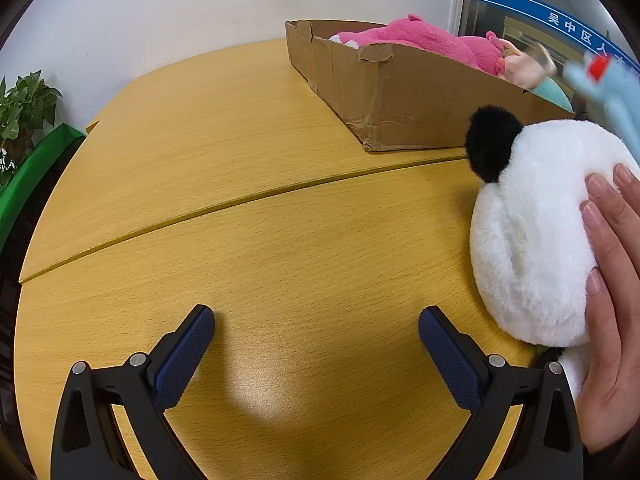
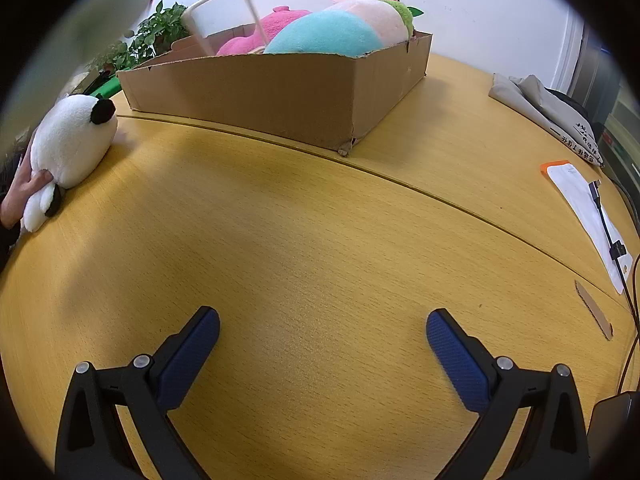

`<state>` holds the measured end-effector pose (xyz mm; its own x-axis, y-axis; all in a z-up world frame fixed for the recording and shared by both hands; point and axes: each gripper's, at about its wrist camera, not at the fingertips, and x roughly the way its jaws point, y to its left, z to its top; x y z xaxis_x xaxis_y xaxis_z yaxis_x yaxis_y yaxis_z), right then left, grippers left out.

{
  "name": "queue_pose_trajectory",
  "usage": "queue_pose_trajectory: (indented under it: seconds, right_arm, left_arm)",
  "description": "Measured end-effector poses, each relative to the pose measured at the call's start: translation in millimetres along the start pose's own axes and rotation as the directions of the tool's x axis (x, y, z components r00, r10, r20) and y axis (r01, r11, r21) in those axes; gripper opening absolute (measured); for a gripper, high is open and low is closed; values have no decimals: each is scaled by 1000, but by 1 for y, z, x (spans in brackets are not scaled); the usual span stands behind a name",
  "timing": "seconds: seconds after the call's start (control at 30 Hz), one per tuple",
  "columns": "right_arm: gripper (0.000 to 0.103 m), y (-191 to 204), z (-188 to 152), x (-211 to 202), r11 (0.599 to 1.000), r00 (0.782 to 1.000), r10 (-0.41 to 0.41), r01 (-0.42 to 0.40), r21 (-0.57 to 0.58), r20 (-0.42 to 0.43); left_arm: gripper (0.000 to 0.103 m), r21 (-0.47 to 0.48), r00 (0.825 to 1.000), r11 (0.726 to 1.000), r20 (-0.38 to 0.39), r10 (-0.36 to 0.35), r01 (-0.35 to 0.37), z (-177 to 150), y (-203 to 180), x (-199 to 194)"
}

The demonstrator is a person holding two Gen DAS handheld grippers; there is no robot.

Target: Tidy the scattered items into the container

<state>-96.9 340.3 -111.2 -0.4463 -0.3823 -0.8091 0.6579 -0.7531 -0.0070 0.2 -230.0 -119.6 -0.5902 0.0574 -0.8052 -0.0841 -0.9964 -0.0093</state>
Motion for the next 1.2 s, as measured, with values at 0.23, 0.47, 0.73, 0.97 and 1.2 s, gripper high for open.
queue_pose_trajectory:
  seconds: [0.23, 0.47, 0.73, 0.97, 1.2]
  right_arm:
    - [103, 0, 0, 0, 1000, 1000, 0, 0, 0, 0]
    - [103, -2, 1, 2, 1000, 1000, -1, 1, 0, 1]
    - [103, -2, 1, 2, 1000, 1000, -1, 1, 0, 1]
    - [103, -2, 1, 1, 1000, 1000, -1, 1, 0, 1]
    - [103, -2, 1, 2, 1000, 1000, -1, 1, 0, 1]
  left_arm:
    - [103, -1, 1000, 1000, 0, 1, -1, 0, 0, 0]
    - [103, -2, 1000, 1000, 0, 2, -2, 0, 0, 0]
    - [103, -4, 1000, 1000, 0, 3, -3, 0, 0, 0]
    - [103, -5, 1000, 1000, 0, 4, -4, 0, 0, 0]
    - [103, -6, 1000, 1000, 0, 4, -4, 0, 0, 0]
